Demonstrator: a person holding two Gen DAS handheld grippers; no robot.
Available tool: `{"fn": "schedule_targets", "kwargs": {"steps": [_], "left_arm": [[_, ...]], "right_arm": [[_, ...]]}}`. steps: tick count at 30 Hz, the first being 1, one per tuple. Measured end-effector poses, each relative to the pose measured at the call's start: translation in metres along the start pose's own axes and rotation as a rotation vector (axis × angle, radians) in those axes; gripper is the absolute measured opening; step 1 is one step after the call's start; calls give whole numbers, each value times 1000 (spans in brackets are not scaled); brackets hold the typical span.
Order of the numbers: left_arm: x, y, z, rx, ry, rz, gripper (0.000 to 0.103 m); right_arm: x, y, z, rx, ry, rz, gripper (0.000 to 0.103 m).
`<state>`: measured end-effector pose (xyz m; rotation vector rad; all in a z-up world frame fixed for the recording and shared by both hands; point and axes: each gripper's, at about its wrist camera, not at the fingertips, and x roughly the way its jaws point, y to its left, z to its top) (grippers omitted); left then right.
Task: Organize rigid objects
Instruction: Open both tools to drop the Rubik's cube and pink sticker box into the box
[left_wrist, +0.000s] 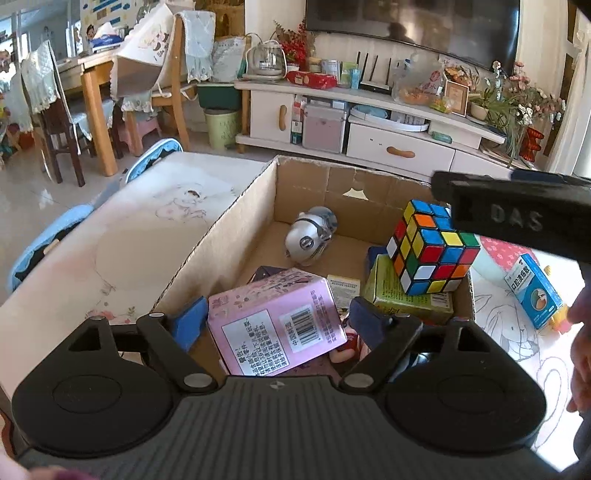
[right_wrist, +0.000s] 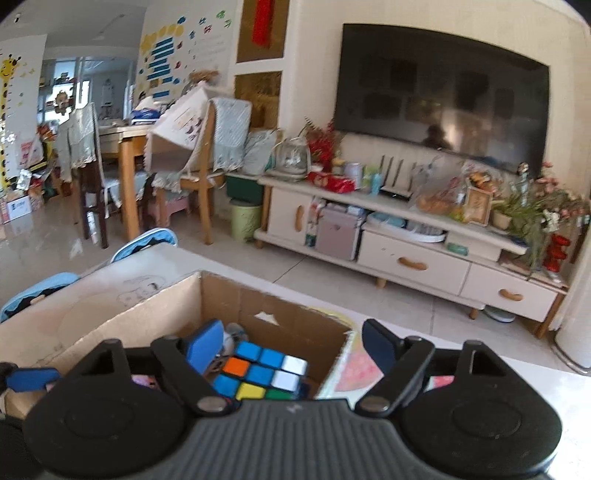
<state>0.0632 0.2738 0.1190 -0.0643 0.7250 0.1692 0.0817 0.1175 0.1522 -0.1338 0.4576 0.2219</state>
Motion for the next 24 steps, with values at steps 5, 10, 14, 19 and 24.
{"fn": "schedule_targets", "kwargs": {"steps": [5,10,14,19,24], "left_arm": [[-5,-1,0,1,-36,9,103],[-6,-6,0,6,-58,12,103],[-5,-11,0,11,-60,5,103],[-5,-14,-3,32,-61,-6,103],[-7,-19,-4,50,-69,-17,103]], "right_arm": [[-11,-11,-8,16,-23,-41,90],[-20,-21,-18,41,-35,-63,92],[-26,-28,-26,65,-40,-72,92],[-31,-32,-38,51,-38,-91,92],[-37,-41,-52,61,-38,-100,92]]}}
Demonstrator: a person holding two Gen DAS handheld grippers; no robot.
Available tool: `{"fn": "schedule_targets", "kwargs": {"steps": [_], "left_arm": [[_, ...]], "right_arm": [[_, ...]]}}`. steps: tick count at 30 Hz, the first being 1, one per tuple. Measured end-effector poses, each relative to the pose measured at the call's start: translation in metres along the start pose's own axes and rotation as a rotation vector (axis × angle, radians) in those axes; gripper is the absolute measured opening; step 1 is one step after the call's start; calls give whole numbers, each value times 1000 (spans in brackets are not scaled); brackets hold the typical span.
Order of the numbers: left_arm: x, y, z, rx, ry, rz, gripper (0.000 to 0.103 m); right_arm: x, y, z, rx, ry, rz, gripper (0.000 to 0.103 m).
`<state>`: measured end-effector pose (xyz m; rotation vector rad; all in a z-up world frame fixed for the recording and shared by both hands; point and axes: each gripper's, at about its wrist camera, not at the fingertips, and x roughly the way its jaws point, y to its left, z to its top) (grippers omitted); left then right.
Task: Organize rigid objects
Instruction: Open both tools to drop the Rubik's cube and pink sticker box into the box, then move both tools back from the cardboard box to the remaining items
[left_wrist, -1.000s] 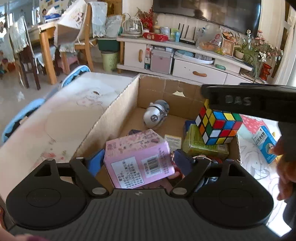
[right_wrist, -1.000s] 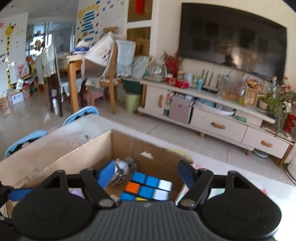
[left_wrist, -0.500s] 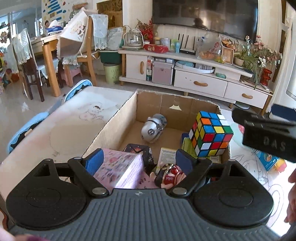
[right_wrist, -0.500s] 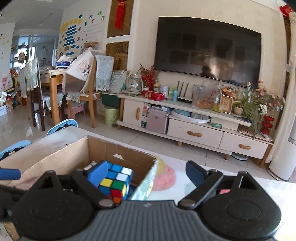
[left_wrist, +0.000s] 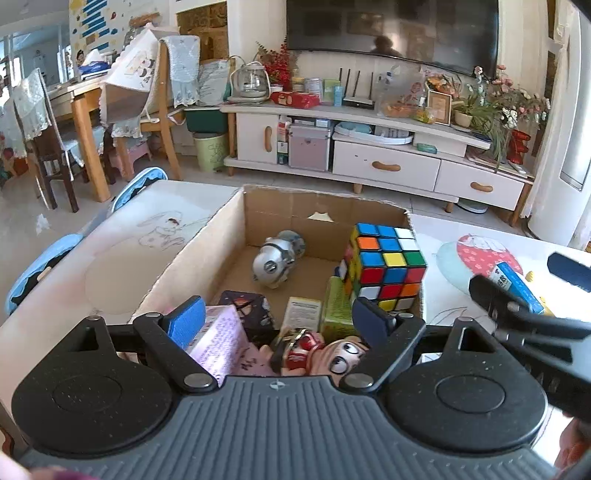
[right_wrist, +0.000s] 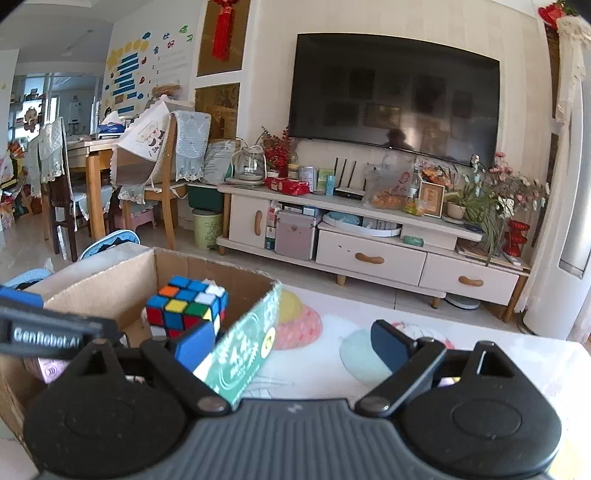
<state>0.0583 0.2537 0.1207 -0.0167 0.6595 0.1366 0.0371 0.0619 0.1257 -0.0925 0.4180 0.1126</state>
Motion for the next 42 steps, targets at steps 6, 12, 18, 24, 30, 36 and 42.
{"fn": "schedule_targets", "kwargs": {"steps": [6,12,18,24,30,36,42], "left_arm": [[0,-4,-1,24,-1,-13,103],[0,-19,-2,55,-8,-23,103],[-3,-31,-6,97,-11,-36,103],[-8,-41,-10,123,-29,-68,103],[-15,-46,-16,150,-49,-90,103],[-17,-48,-18,161,-53,-122,103],[-18,-52,-22,168,-55,-149,103]], "right_arm": [[-4,-15,-15,32,10,-16,92],[-7,-33,-29,79,25,-32,92],[-14,-52,-48,99,32,-63,92],[-16,-73,-76,88,56,-127,92],[-7,-106,-95,163,75,-163,96],[8,-135,-98,174,74,-200,95],[22,-158,-99,215,76,-178,92]]}}
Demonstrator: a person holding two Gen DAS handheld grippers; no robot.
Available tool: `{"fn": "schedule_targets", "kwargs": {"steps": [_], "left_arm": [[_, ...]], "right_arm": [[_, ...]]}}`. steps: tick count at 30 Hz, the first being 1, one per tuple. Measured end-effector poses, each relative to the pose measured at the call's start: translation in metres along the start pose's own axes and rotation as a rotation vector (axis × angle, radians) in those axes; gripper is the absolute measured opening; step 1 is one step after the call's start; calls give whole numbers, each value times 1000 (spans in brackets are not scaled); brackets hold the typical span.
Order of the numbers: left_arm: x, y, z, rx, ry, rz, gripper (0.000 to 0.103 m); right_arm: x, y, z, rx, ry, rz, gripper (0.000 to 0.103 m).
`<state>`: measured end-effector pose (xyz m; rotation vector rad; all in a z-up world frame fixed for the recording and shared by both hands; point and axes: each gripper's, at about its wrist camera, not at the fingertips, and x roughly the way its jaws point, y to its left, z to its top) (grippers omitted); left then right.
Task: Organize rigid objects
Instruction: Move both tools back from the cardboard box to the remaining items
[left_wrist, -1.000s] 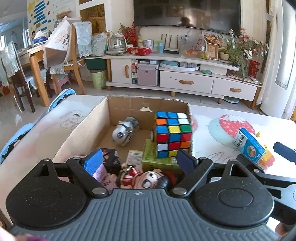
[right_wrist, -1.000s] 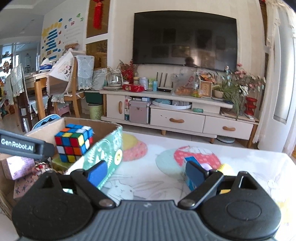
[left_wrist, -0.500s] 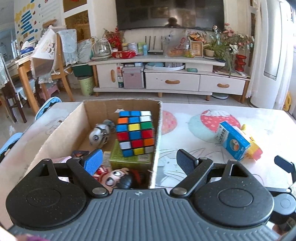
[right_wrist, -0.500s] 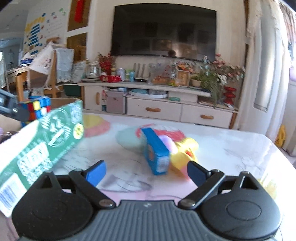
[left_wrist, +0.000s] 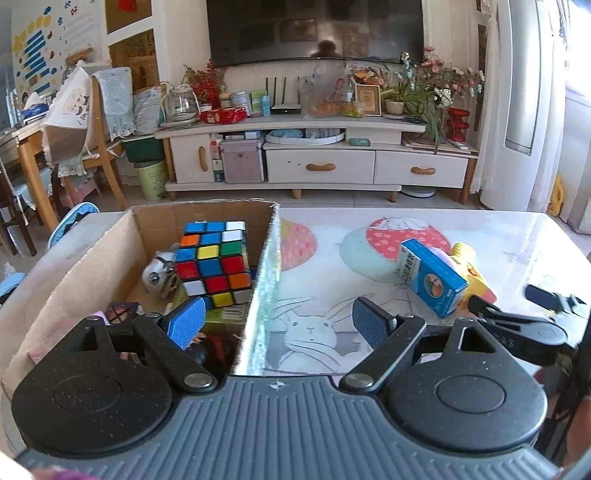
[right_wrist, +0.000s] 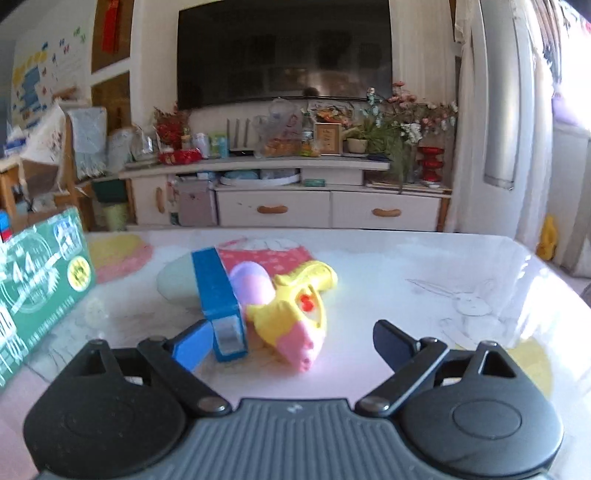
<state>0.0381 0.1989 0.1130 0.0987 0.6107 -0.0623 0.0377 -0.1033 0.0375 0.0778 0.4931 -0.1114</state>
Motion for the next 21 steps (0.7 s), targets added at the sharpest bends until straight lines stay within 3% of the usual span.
{"fn": "schedule_targets", "kwargs": {"steps": [6,13,21], "left_arm": [[2,-5,-3,7,-3,-18,103],[8,-9,-3,-5,-1,-49,103],[18,-16,-2,-32,29,-124,103]], "right_arm": [[15,17,8,-66,-14,117,72],[37,26,9,-124,28,147,27],[21,38,0,-114,39,246,23]]}}
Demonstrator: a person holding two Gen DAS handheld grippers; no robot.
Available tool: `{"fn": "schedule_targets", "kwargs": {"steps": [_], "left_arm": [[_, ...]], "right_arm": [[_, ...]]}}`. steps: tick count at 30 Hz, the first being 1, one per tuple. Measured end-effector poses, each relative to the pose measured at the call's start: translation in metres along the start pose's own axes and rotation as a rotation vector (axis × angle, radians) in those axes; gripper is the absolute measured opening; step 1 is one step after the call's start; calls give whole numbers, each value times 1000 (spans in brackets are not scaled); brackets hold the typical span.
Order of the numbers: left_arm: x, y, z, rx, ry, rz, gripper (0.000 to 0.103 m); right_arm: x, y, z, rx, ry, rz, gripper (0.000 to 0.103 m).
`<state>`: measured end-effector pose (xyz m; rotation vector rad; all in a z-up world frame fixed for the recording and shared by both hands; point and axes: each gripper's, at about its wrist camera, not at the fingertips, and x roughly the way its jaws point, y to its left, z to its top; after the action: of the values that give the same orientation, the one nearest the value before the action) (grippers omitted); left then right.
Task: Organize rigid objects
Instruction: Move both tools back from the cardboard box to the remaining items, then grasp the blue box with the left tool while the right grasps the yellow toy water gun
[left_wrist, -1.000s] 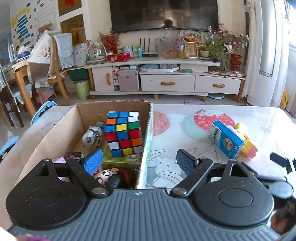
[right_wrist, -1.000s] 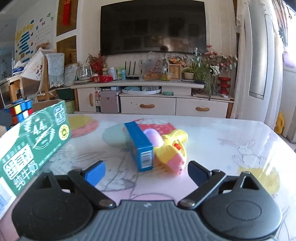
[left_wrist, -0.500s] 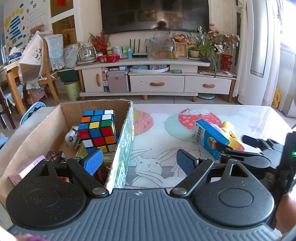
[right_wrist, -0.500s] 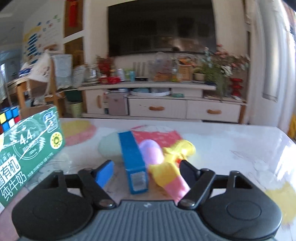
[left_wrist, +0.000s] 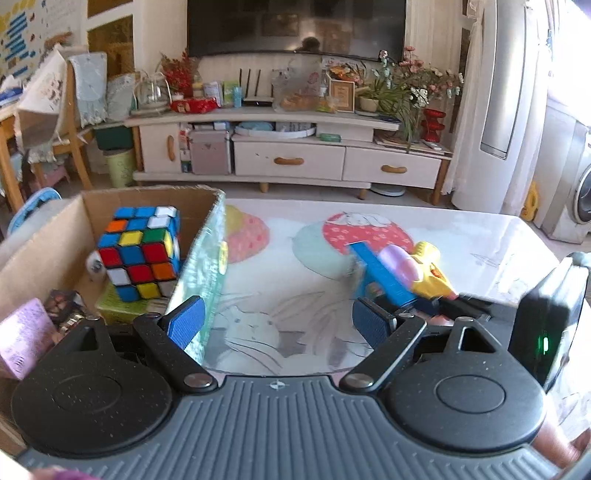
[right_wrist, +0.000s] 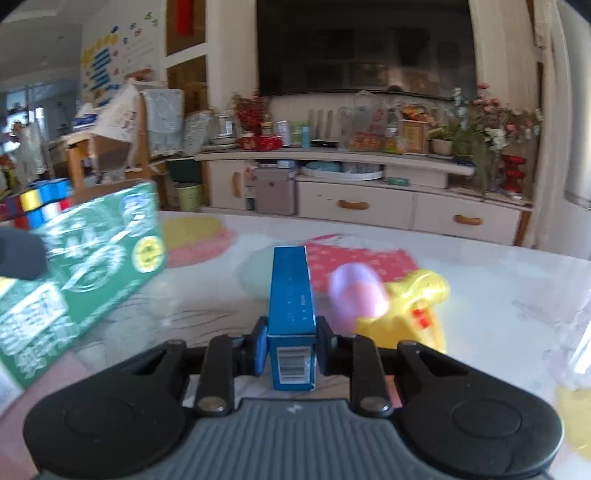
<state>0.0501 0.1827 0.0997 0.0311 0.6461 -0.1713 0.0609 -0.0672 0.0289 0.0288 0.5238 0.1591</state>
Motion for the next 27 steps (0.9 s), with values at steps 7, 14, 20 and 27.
{"fn": "schedule_targets", "kwargs": {"steps": [7,14,20,27], "left_arm": [[16,-1,1,-88,52,-44,103],[31,-8,0,-152,102,-52,103],[48,-24,-5,-156,138,-70,103],[67,-31,-12,-139,139,-77,103]], "right_arm": [[-19,30,-9,-49,30,144,51],[-42,-9,-5,29,-32,24,75],[-24,-48,1,59,-11,-93,81],[8,-58,-2,40,52,-120,88]]}}
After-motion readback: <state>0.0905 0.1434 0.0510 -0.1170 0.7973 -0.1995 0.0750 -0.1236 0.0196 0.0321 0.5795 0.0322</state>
